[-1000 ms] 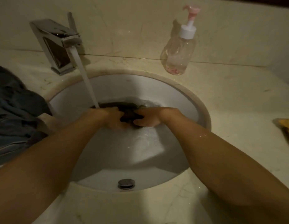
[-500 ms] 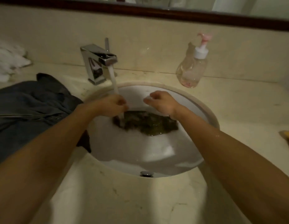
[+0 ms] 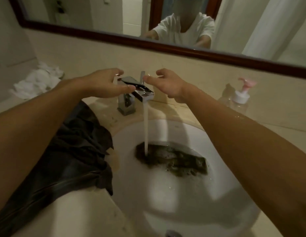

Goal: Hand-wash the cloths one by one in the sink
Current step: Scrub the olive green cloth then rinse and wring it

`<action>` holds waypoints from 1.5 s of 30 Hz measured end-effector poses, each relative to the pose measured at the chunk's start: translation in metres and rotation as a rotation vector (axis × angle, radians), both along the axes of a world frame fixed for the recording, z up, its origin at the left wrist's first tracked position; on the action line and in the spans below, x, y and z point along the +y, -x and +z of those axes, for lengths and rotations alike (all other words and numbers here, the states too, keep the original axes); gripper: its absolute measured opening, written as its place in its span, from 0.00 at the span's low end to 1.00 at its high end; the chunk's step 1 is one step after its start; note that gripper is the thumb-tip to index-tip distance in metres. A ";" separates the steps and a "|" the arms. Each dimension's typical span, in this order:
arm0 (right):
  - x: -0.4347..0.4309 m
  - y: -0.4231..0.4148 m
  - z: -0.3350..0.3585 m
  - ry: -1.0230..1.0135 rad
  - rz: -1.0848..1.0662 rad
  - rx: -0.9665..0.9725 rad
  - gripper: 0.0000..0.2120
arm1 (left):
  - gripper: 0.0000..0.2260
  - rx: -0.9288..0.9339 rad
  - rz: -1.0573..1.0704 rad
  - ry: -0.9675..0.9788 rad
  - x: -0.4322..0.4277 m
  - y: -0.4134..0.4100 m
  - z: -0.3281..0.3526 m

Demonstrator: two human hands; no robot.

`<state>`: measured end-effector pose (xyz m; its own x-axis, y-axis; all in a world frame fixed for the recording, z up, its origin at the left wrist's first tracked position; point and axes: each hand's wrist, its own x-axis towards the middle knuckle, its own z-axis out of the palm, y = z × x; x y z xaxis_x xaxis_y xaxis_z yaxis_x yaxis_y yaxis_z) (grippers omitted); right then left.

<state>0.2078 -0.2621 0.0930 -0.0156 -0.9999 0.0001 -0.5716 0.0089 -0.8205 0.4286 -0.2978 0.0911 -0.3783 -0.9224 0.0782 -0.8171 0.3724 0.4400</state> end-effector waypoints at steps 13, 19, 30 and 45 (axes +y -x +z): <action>-0.054 -0.007 -0.012 -0.022 0.118 -0.003 0.48 | 0.37 0.008 -0.168 -0.174 -0.041 0.009 -0.004; -0.053 -0.010 -0.007 -0.071 0.193 0.017 0.47 | 0.50 0.042 -0.174 -0.192 -0.034 0.012 0.003; 0.052 0.047 -0.026 -0.007 0.048 0.170 0.45 | 0.50 -0.209 -0.301 -0.173 0.042 0.063 0.019; 0.133 0.092 -0.178 -0.471 0.261 0.745 0.36 | 0.28 -0.576 -0.445 -0.390 0.098 0.142 -0.151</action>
